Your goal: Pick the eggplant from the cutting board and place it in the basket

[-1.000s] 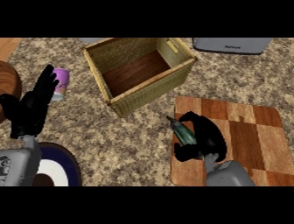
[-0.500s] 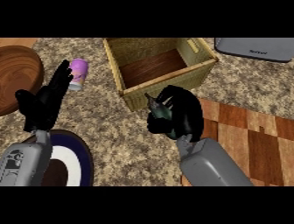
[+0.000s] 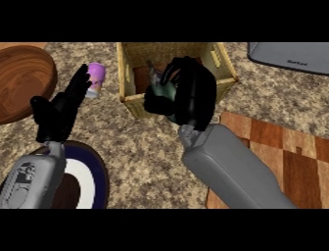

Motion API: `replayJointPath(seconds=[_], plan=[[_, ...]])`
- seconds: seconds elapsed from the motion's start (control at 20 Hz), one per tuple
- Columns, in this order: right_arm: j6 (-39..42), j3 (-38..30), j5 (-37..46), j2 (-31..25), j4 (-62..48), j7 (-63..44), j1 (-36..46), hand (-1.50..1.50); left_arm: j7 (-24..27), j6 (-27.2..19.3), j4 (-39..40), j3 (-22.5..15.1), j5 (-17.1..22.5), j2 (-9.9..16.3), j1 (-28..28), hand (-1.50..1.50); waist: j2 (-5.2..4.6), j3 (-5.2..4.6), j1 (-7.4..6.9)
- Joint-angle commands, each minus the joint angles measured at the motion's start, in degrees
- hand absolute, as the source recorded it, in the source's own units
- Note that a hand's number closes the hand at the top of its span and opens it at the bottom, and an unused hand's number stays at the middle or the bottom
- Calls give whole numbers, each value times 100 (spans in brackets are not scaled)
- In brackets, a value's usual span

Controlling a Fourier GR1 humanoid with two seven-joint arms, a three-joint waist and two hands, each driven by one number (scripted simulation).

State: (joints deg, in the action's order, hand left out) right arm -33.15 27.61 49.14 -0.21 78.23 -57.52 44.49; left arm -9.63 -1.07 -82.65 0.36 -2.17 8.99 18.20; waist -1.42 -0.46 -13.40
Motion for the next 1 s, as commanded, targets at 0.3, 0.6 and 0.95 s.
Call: replayJointPath(seconds=[0.3,0.6,0.95], plan=[[-717,-579,667,19,-1159,-1163,1771,150,-58,-43,167,-101,-99,-81,203,0,13,-21,15],[-960,-1126,1094,19,-1910,-1384,2639,150,-31,-95,241,-36,-122,-53,241,0,-8,-28,30],[-876,-1639,1535,19,-3064,-1751,3485,150,-77,-73,247,47,-81,13,337,0,-27,-32,59]])
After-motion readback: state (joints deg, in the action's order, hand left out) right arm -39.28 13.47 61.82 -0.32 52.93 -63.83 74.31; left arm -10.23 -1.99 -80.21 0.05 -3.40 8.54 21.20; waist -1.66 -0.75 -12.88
